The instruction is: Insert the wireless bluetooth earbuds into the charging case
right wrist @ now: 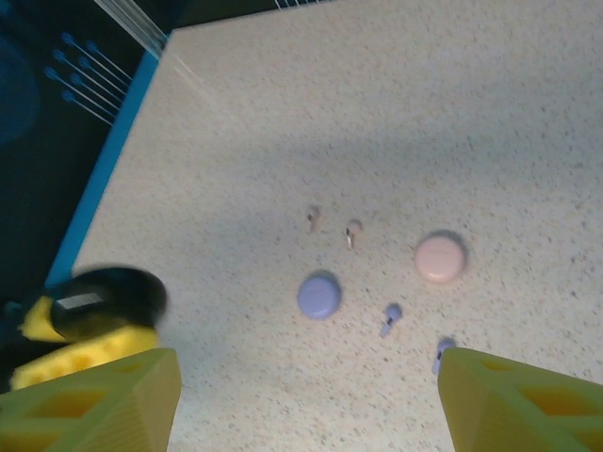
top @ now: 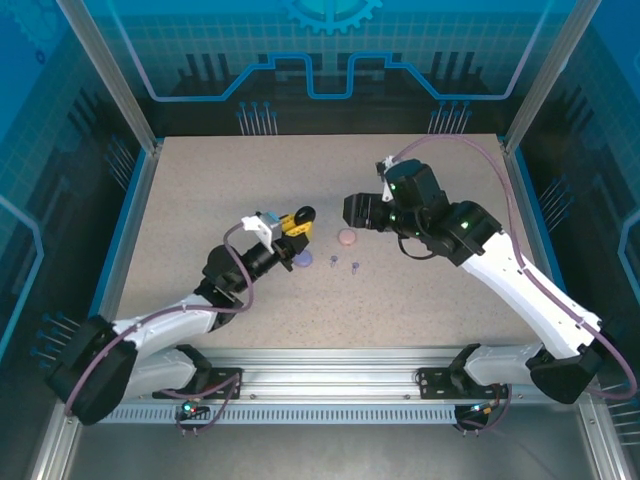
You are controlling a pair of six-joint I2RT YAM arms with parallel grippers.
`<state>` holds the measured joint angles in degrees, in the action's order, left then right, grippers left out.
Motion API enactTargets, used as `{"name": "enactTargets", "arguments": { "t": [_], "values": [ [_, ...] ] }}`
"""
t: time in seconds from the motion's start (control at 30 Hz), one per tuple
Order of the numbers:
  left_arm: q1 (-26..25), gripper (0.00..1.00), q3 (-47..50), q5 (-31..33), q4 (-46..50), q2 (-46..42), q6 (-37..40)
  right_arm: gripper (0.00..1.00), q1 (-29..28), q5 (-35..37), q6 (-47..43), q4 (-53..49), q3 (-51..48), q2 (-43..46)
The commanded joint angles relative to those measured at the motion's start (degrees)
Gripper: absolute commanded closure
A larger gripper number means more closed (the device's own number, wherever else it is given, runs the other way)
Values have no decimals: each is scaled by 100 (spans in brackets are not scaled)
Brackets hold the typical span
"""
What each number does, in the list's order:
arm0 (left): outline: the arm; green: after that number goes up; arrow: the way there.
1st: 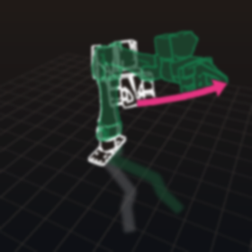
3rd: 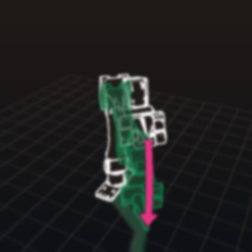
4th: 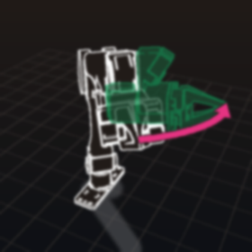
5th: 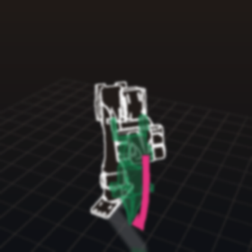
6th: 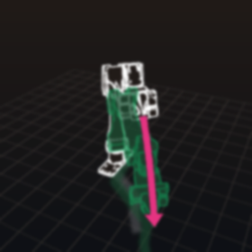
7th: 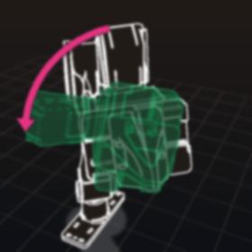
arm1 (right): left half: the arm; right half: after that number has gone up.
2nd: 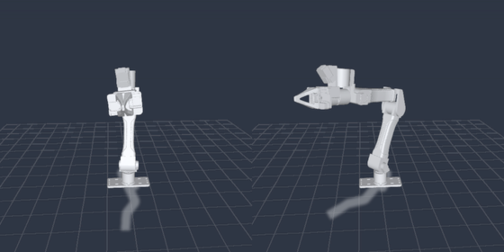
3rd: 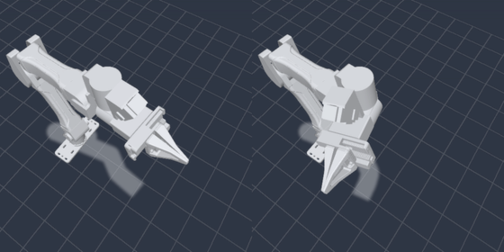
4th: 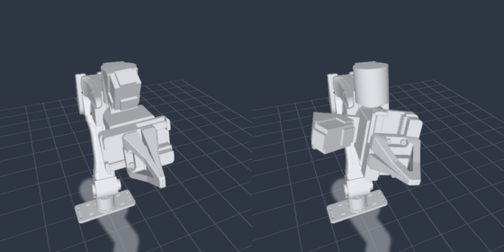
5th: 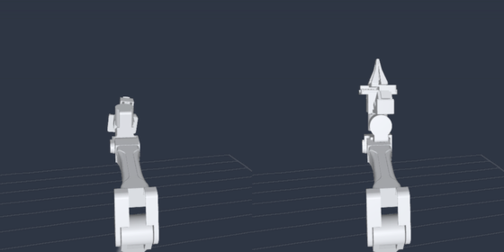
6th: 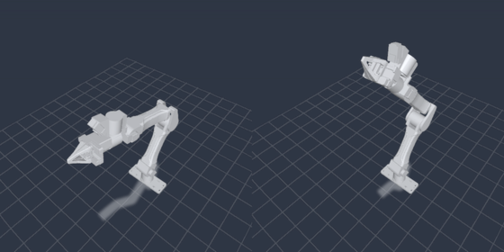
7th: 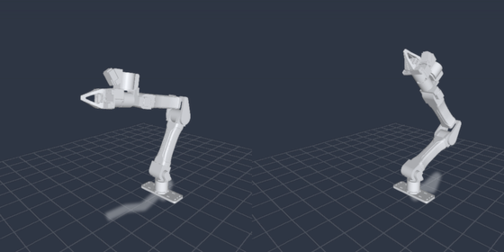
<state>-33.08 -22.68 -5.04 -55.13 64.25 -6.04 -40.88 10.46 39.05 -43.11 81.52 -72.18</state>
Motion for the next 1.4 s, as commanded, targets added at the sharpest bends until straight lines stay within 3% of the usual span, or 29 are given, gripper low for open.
{"name": "enactTargets", "arguments": {
  "t": [0.0,0.23,0.47,0.7,0.93,1.17,1.37],
  "values": [
    [222,100,-250,689,2039,-495,-977,25,20,-81,235,312,-592,61],
    [1175,100,-413,107,3963,-623,-2067,22,-114,-183,451,835,-1556,-79],
    [2155,100,-222,-976,4184,-199,-2864,22,-635,326,422,605,-1190,-816],
    [2330,100,-186,-1354,4035,558,-3042,22,-920,606,526,265,-432,-1701],
    [2394,100,-132,-1016,4032,1072,-3324,22,-1035,681,755,71,204,-2527],
    [2429,100,208,-1056,3175,1766,-3632,22,-1057,686,923,-233,898,-3256],
    [2513,100,244,-848,3087,2009,-3720,22,-1148,847,1209,-513,1332,-3650]
  ]
}}
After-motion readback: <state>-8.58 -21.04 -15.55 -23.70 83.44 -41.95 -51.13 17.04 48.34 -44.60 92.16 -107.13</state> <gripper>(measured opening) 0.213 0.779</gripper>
